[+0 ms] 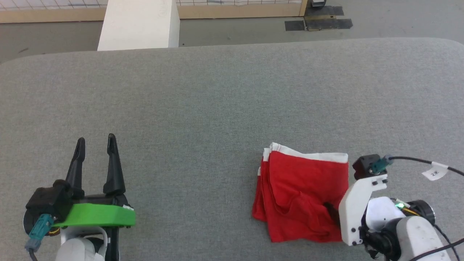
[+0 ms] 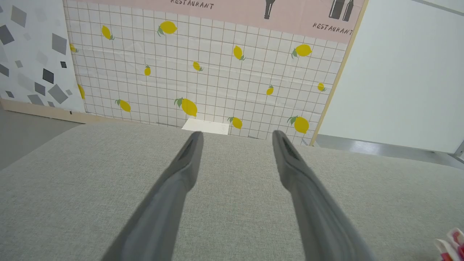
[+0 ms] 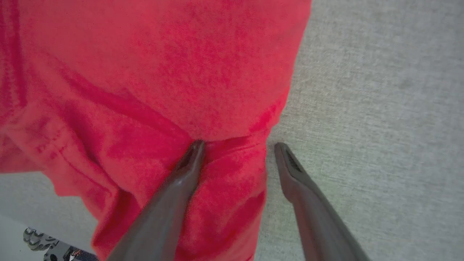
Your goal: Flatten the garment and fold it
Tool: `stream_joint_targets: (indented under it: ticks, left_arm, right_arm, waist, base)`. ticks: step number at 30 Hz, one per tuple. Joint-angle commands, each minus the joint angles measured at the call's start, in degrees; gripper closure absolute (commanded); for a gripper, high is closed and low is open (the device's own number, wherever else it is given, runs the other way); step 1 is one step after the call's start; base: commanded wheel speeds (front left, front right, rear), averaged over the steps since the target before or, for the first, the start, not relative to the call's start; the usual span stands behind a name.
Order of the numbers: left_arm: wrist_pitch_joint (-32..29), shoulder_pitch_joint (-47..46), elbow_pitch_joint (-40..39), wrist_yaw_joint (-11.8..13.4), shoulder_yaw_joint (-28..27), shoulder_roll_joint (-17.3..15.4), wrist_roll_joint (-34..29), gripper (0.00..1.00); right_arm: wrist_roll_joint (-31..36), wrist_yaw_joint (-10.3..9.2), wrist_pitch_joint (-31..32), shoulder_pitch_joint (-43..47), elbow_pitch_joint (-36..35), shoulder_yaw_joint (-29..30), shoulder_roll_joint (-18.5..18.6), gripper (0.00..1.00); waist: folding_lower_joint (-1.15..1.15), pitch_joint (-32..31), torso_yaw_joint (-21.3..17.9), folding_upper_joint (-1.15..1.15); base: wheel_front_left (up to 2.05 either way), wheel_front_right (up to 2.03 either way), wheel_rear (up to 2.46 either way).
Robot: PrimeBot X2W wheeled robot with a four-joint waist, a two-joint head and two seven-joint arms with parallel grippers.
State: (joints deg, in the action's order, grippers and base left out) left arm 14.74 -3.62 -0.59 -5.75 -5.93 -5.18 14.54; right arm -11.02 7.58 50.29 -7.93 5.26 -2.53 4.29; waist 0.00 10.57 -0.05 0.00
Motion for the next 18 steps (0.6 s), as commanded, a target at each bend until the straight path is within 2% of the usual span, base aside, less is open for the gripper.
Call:
stream_joint_targets:
  ticks: [1,5,6,8,13,18]
  left_arm:
    - [0.26,-0.46,0.12,-0.35,0.16,0.08,-0.65,0.00]
    - [0.26,-0.26,0.31,-0.40,0.23,0.01,-0.64,0.00]
    - [0.26,-0.16,0.32,-0.40,0.23,-0.01,-0.64,0.00]
    - [0.26,0.03,0.35,-0.34,0.17,-0.07,-0.69,0.00]
    - [0.26,0.37,-0.38,0.01,-0.30,-0.04,-0.30,0.00]
    - [0.26,0.63,-2.20,0.42,-1.25,-0.09,0.32,0.00]
  right_arm:
    - [0.22,-0.09,-0.81,0.16,1.15,-0.25,-0.33,0.00]
    - [0.00,-0.09,-1.86,-0.67,4.84,-0.90,-0.70,0.00]
    - [-0.13,-0.09,-2.06,-0.98,5.51,-1.28,-0.75,0.66]
    - [-0.19,-0.09,-2.90,-1.74,6.06,-1.82,-0.66,1.00]
    - [-0.90,-0.09,-2.40,-4.30,4.57,-5.17,2.22,1.00]
    - [-4.19,-0.09,0.90,-9.10,-0.15,-11.60,8.17,1.00]
  waist:
    - [0.00,0.04,0.18,0.00]
    - [0.00,-0.13,0.47,0.00]
    - [0.00,-0.22,0.50,0.00]
    - [0.00,-0.42,0.45,0.00]
    - [0.00,-0.43,-1.38,0.00]
    - [0.00,1.51,-7.53,0.00]
  base:
    - [0.00,0.00,0.00]
    - [0.00,0.00,0.00]
    - [0.00,0.00,0.00]
    - [0.00,0.00,0.00]
    - [0.00,0.00,0.00]
    - [0.00,0.00,0.00]
